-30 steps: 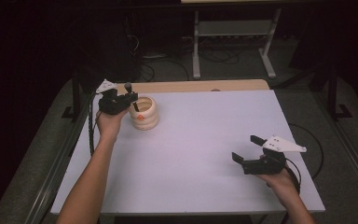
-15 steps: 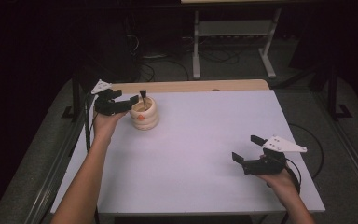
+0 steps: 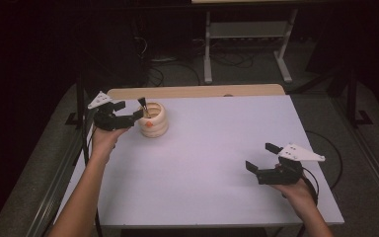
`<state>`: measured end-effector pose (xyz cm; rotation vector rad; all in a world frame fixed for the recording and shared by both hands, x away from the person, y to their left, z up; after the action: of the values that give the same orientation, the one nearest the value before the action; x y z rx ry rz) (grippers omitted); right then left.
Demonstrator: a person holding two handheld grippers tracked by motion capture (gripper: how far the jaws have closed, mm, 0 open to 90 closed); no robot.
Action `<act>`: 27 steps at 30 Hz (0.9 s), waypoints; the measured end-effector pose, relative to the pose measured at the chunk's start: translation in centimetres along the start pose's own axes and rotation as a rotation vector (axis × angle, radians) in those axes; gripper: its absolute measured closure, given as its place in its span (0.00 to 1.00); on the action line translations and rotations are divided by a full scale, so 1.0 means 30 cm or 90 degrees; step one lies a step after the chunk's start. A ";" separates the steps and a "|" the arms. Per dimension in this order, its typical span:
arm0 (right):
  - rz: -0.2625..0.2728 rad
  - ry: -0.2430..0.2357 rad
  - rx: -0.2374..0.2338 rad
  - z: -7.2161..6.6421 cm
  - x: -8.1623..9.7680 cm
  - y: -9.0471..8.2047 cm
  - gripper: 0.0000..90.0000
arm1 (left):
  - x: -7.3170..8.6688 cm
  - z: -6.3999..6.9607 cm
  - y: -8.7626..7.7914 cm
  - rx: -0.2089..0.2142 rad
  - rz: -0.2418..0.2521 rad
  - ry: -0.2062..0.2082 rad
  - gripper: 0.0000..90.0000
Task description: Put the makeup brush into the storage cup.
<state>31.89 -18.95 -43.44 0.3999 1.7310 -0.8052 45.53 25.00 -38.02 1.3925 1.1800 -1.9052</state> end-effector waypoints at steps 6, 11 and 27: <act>0.005 0.003 0.001 -0.001 -0.003 -0.001 0.02 | 0.014 0.030 -0.029 0.028 -0.005 0.023 0.00; 0.006 0.001 0.000 -0.002 -0.004 -0.002 0.02 | 0.032 0.055 -0.052 0.040 -0.009 0.032 0.00; 0.009 0.002 0.000 -0.002 -0.007 -0.005 0.02 | 0.121 0.158 -0.138 0.092 0.003 0.046 0.00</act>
<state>31.81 -18.98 -43.19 0.4137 1.7298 -0.7950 38.61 23.32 -39.45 1.5495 1.0891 -1.9871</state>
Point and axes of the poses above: each handheld gripper's, and its own axes: y roughly forward along the jaws, x roughly out of its underside, z roughly to its right, the point moved 6 cm from there along y, roughly forward along the jaws, and after that the axes turned 6 degrees about -x, right-handed, at the moved point
